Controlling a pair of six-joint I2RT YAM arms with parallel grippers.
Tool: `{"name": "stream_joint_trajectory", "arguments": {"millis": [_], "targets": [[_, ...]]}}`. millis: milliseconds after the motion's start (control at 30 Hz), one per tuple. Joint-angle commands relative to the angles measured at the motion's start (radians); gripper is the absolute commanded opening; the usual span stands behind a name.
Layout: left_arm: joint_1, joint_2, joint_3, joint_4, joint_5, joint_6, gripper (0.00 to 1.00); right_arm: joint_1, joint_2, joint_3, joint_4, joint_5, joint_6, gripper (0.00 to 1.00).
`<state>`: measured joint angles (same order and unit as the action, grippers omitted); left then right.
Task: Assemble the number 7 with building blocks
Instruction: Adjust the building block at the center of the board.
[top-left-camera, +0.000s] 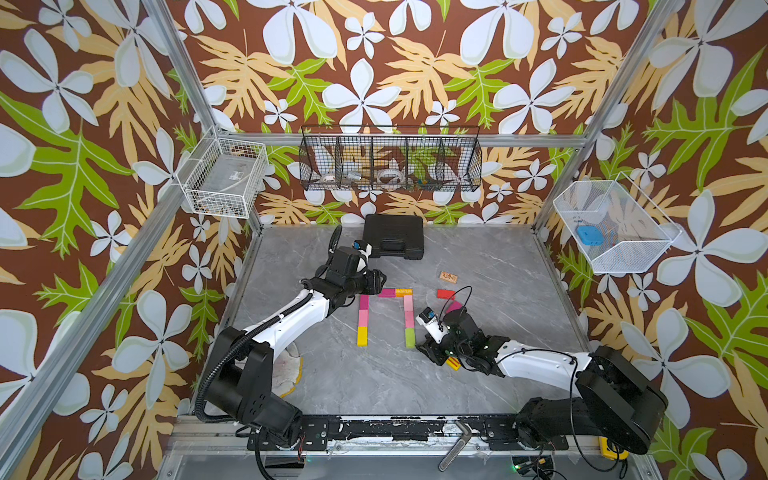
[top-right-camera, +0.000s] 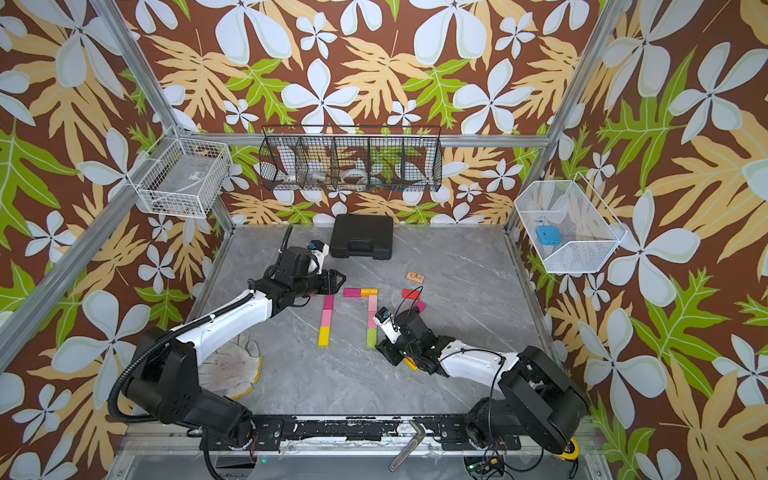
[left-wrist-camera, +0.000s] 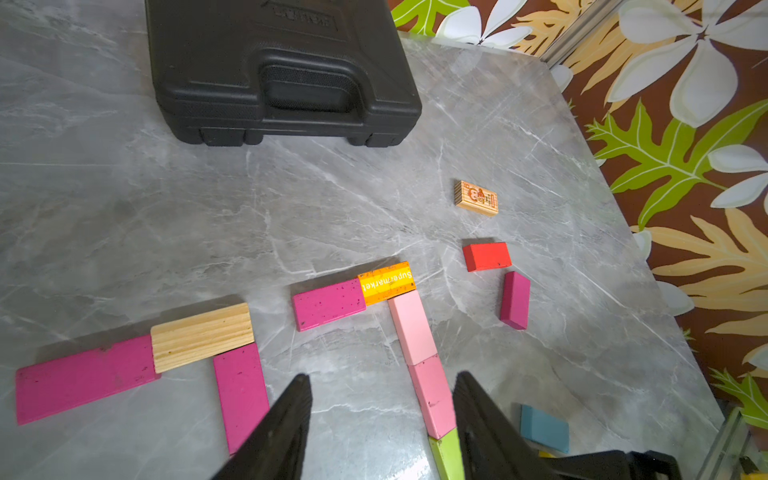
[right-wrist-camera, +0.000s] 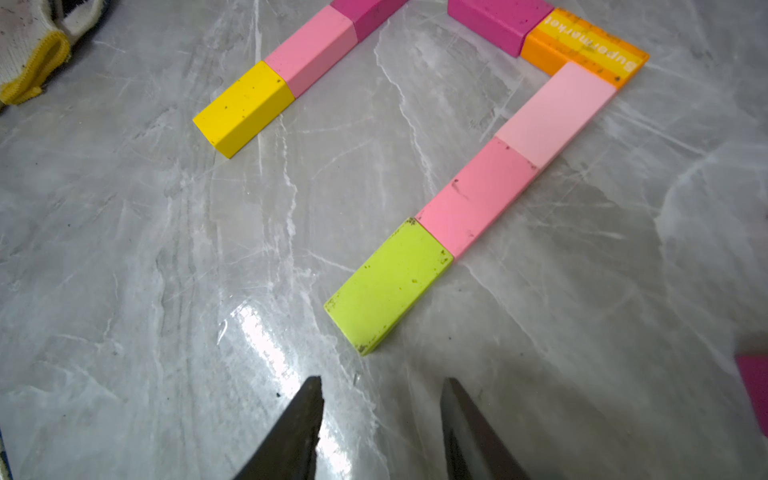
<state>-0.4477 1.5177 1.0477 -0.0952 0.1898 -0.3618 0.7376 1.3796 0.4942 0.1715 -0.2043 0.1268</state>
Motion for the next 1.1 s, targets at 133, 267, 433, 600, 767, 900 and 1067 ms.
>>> {"name": "stream_joint_trajectory", "arguments": {"millis": [133,267,433,600,767,900,1067], "targets": [[-0.001,-0.017,-0.005,0.034,0.023,-0.009,0.73,0.044,0.061,-0.002,0.046,0.059,0.029,0.47],[0.000,-0.031,-0.011,0.037,0.020,-0.011,0.76,0.046,0.075,0.001,0.050,0.089,0.031,0.47],[0.000,-0.037,-0.016,0.037,0.018,-0.011,0.77,0.046,0.109,0.018,0.044,0.095,0.025,0.45],[0.000,-0.037,-0.016,0.038,0.016,-0.010,0.77,0.046,0.111,0.018,0.043,0.101,0.025,0.43],[0.000,-0.035,-0.018,0.040,0.021,-0.009,0.77,0.045,0.116,0.020,0.042,0.104,0.024,0.43],[0.000,-0.034,-0.019,0.039,0.023,-0.009,0.77,0.046,0.124,0.023,0.042,0.102,0.023,0.42],[0.000,-0.033,-0.021,0.041,0.030,-0.009,0.75,0.046,0.130,0.029,0.038,0.103,0.019,0.42]]}}
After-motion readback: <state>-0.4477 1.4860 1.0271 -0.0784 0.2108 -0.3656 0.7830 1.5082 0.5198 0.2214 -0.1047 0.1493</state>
